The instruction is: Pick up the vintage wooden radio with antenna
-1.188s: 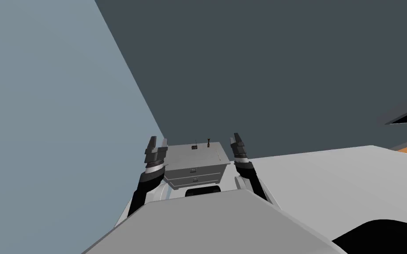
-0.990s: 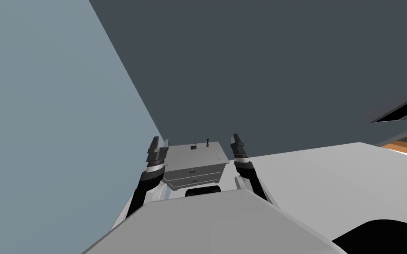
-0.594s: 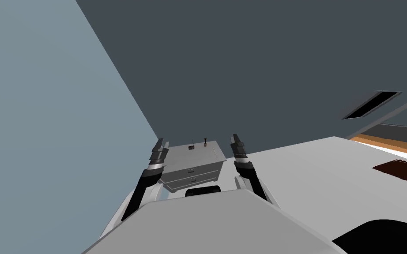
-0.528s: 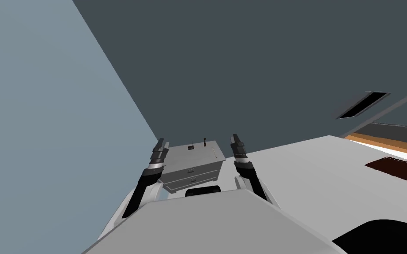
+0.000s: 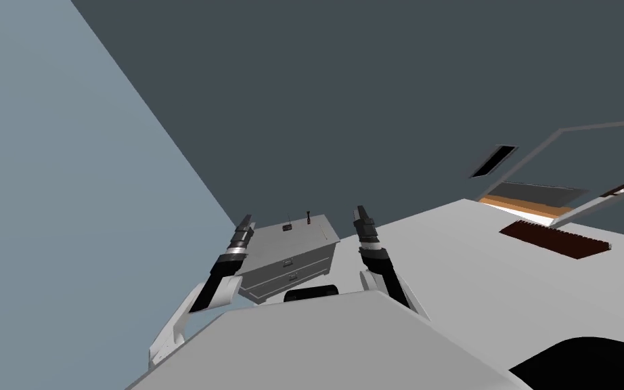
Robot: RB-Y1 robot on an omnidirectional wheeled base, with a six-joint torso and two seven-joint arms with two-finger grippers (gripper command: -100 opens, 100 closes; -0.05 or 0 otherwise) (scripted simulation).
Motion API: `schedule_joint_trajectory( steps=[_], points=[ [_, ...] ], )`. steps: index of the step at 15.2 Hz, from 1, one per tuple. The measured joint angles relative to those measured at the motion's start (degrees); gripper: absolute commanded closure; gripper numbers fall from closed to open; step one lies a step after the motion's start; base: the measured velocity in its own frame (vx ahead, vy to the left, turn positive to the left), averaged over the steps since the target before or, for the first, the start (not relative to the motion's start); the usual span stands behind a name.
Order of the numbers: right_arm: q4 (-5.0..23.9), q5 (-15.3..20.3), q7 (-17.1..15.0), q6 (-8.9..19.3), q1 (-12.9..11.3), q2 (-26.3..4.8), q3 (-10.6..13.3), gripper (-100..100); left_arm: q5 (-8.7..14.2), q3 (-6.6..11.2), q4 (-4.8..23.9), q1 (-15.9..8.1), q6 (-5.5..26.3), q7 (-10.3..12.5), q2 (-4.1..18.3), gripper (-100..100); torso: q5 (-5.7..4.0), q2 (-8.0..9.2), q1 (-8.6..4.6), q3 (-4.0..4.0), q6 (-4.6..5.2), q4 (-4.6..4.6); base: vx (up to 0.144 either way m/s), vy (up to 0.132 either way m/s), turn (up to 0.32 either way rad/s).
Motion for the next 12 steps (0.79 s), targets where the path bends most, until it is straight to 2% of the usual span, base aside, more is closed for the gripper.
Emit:
schedule_joint_trajectory(
  steps=[2, 7, 10, 12],
  points=[
    [0.0, 0.0, 0.0, 0.0, 0.0, 0.0, 0.0, 0, 0.3, 1.46, 1.1, -1.0, 3.0, 0.1, 1.4, -100, 0.0, 0.0, -0.02, 0.0, 0.03, 0.0, -0.019, 0.002, -0.143],
    [0.0, 0.0, 0.0, 0.0, 0.0, 0.0, 0.0, 0, 0.7, 4.32, 5.5, -3.2, 7.0, 0.1, 3.6, -100, -0.01, -0.01, -0.03, -0.01, 0.04, 0.0, -0.022, 0.002, -0.174],
    [0.0, 0.0, 0.0, 0.0, 0.0, 0.0, 0.0, 0, 0.8, 6.08, 10.3, -6.1, 9.4, -0.1, 4.8, -100, 0.0, -0.02, -0.02, -0.02, 0.05, -0.01, -0.02, 0.002, -0.178],
    [0.0, 0.0, 0.0, 0.0, 0.0, 0.0, 0.0, 0, 1.2, 7.92, 11.8, -7.0, 12.0, -0.1, 6.4, -100, -0.02, 0.0, -0.01, 0.0, 0.05, 0.0, -0.029, 0.004, -0.268]
  ],
)
